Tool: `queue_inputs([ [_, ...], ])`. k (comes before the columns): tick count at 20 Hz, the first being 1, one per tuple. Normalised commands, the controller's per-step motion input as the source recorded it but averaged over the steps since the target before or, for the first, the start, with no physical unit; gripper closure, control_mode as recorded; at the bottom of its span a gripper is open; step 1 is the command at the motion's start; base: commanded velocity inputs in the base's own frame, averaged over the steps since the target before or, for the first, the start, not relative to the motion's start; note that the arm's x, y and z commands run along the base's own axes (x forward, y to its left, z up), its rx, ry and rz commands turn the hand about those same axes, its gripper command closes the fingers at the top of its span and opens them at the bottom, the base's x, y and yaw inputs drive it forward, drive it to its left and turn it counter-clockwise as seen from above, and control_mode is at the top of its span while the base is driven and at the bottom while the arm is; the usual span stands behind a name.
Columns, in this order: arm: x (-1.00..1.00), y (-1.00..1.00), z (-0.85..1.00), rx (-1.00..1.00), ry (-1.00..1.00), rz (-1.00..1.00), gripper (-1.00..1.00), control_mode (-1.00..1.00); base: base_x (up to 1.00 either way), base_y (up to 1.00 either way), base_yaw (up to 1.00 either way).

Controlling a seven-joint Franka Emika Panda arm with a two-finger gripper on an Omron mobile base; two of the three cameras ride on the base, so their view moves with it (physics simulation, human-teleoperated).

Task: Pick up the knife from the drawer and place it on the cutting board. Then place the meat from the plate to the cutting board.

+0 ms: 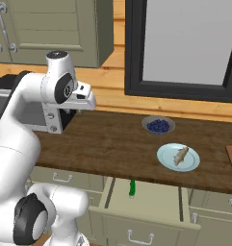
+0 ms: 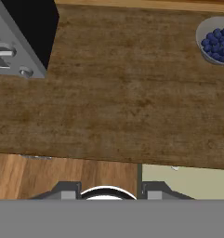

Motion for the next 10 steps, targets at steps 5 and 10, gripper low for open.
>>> queue_inputs([
  [5,-0.24,0.00,0.00,0.00,-0.02,0.00,-1.00,-1.00,0.00,0.00,0.00],
  [10,-0.57,0.00,0.00,0.00,-0.03,0.00,-1.00,-1.00,0.00,0.00,0.00],
])
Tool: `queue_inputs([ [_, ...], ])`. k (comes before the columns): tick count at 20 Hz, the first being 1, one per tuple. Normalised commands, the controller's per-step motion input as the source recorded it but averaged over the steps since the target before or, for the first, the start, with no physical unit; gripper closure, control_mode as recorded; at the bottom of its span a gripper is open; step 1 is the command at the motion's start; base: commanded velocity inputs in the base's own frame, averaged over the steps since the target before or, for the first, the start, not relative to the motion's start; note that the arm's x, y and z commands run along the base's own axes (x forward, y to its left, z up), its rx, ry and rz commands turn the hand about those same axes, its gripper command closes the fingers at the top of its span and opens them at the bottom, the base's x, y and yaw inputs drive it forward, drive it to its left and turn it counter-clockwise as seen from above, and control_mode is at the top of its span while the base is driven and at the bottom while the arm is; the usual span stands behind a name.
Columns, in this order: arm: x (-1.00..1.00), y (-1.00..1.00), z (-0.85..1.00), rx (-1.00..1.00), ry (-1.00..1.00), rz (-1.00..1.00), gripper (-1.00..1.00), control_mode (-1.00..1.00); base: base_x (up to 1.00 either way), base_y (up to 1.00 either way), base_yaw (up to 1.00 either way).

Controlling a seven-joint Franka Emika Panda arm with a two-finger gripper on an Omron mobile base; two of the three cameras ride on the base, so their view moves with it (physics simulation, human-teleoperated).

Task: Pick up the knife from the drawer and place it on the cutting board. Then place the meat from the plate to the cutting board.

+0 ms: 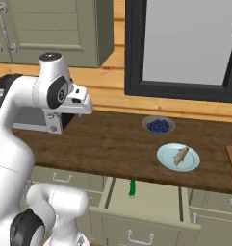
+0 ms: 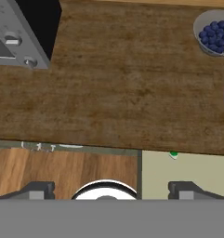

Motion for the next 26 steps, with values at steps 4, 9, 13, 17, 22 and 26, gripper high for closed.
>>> queue_inputs([
  [4,-0.64,0.00,0.00,0.00,-0.04,0.00,-1.00,-1.00,0.00,0.00,0.00],
  [9,-0.67,0.00,0.00,0.00,-0.07,0.00,-1.00,-1.00,0.00,0.00,0.00],
  [13,-0.55,0.00,0.00,0.00,-0.10,0.00,-1.00,-1.00,0.00,0.00,0.00],
  [17,-0.38,0.00,0.00,0.00,-0.11,0.00,-1.00,-1.00,0.00,0.00,0.00],
  [22,-0.37,-0.05,0.00,0.00,-0.08,0.00,-1.00,1.00,-0.10,-0.07,0.00],
  [26,0.00,0.00,0.00,0.00,0.00,0.00,-1.00,1.00,-0.52,-0.69,0.00],
])
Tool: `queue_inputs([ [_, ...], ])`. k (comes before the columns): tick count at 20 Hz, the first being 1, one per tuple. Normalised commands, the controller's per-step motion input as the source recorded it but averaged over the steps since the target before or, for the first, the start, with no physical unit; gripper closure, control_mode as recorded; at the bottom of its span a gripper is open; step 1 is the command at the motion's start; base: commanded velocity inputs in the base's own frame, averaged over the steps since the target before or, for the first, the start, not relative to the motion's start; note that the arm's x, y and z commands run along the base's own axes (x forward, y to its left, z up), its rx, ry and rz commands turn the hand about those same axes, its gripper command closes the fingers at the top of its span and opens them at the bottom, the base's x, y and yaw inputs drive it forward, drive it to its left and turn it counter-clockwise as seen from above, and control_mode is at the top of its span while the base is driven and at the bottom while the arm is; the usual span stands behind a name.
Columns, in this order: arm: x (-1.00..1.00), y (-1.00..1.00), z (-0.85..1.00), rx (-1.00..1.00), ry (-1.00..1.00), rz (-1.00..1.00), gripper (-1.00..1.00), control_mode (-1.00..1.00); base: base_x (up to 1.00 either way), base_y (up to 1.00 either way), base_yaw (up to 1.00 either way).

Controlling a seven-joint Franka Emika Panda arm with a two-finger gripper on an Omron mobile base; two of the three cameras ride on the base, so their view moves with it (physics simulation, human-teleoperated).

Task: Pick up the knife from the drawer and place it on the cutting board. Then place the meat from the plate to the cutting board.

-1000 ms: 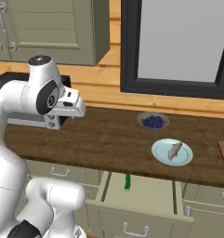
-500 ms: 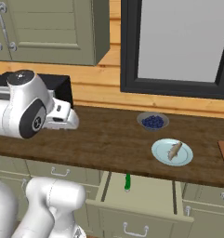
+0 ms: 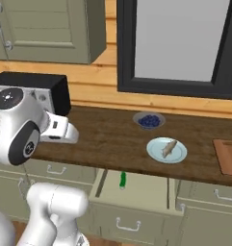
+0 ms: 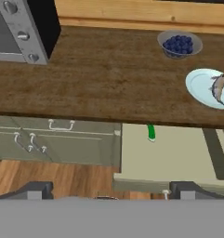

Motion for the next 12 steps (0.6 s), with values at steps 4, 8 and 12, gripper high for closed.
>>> queue_inputs([
  [4,0.00,0.00,0.00,0.00,0.00,0.00,-1.00,1.00,-0.48,-0.96,0.00],
  [8,0.00,0.00,0.00,0.00,0.00,0.00,-1.00,1.00,-0.17,-1.00,0.00],
  [12,0.00,0.00,0.00,0.00,0.00,0.00,-1.00,1.00,0.00,-1.00,0.04],
])
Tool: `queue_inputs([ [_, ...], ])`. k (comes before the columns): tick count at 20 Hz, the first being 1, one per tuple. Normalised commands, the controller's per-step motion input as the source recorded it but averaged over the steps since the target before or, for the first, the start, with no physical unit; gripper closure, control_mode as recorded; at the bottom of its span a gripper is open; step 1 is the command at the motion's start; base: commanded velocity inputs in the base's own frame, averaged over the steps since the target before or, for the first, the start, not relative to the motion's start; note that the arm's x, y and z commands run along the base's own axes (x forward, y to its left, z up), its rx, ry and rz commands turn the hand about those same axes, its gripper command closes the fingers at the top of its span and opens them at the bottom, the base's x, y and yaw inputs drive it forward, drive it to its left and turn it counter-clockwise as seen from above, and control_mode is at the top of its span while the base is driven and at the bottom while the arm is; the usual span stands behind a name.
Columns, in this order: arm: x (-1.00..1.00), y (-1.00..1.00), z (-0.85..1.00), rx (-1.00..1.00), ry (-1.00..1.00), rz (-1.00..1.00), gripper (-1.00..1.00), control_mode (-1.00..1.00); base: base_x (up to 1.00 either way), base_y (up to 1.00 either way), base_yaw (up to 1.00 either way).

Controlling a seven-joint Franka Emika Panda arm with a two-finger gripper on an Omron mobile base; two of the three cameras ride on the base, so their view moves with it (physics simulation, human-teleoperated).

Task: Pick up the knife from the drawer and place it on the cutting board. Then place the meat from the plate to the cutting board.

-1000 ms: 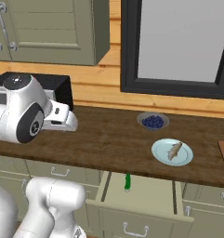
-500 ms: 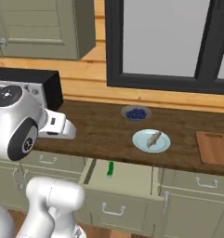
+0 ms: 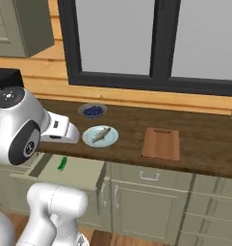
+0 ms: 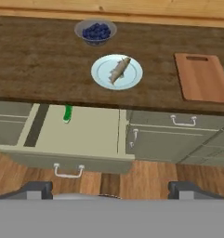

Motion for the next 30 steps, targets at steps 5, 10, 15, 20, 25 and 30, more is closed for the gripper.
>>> queue_inputs([
  [5,0.00,0.00,0.00,0.00,0.00,0.00,-1.00,1.00,0.10,-0.98,0.12],
  [10,0.00,0.00,0.00,0.00,0.00,0.00,-1.00,1.00,0.28,-0.78,0.41],
  [15,0.00,0.00,0.00,0.00,0.00,0.00,-1.00,1.00,0.36,-0.52,0.45],
  [20,0.00,0.00,0.00,0.00,0.00,0.00,-1.00,1.00,0.63,-0.06,0.33],
  [25,0.00,0.00,0.00,0.00,0.00,0.00,-1.00,1.00,0.54,-0.08,0.27],
  [30,0.00,0.00,0.00,0.00,0.00,0.00,-1.00,1.00,0.24,-0.01,0.37],
])
